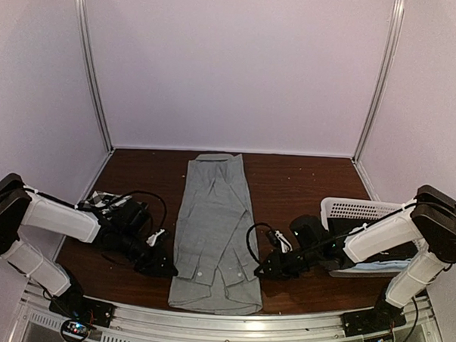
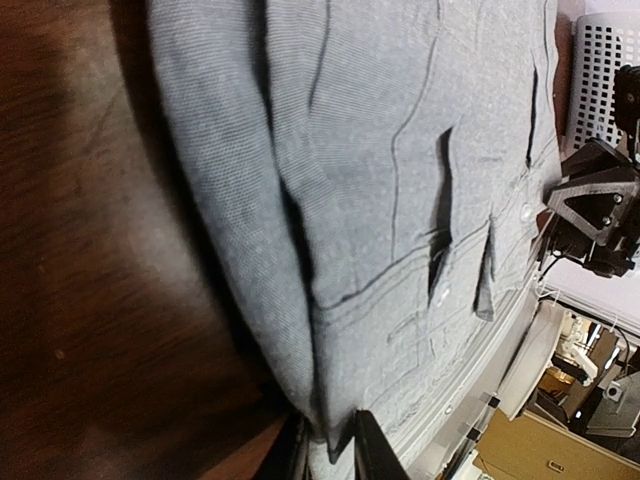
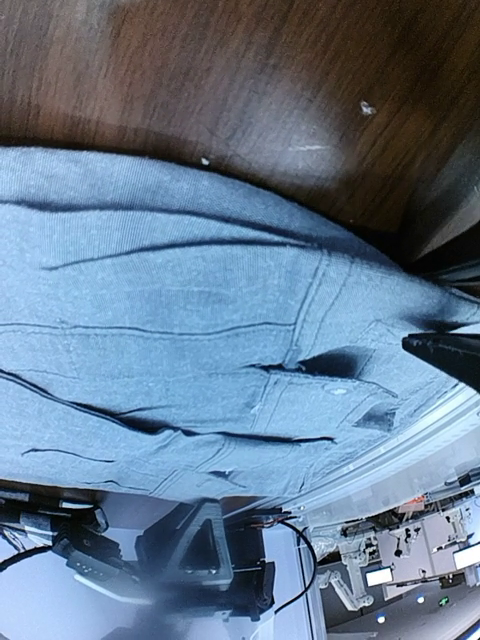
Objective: Fold and stack the long sleeve shirts
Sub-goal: Pick up the rectangle-folded shirt from the center of the board.
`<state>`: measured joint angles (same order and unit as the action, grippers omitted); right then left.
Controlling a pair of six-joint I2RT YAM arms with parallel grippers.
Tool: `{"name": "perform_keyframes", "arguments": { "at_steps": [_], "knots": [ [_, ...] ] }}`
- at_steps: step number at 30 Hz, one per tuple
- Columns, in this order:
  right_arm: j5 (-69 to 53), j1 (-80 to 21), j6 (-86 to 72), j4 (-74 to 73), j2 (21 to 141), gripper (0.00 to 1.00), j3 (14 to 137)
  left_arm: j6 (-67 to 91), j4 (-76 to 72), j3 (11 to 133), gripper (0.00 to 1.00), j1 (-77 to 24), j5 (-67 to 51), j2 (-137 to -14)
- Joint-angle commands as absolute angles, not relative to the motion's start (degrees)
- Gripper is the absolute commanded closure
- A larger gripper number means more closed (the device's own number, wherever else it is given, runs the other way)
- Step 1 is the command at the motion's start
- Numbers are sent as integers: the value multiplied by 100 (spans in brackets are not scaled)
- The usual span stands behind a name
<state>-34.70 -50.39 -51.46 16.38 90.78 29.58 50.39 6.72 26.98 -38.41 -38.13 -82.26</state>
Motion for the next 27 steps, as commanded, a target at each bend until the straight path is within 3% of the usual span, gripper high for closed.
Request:
{"name": "perform_keyframes", "arguments": {
  "at_steps": [1,6,11,27],
  "knots": [
    [-3498,-5071,-5216,1845,9059,85,2915,5124,348,2677,83,-3885,-4016,-8209],
    [-3496,-5067,-5219,1816,9021,92,2968,5310,80,2550,88,-3885,-4181,-8135],
    [-3541,-5071,-5242,1806,8974,99,3024,5409,41,2518,100,-3885,-4298,-8047],
    [-4120,-4485,-5306,1759,8876,100,3703,6268,-559,2634,100,-3120,-4945,-7462]
  ]
}}
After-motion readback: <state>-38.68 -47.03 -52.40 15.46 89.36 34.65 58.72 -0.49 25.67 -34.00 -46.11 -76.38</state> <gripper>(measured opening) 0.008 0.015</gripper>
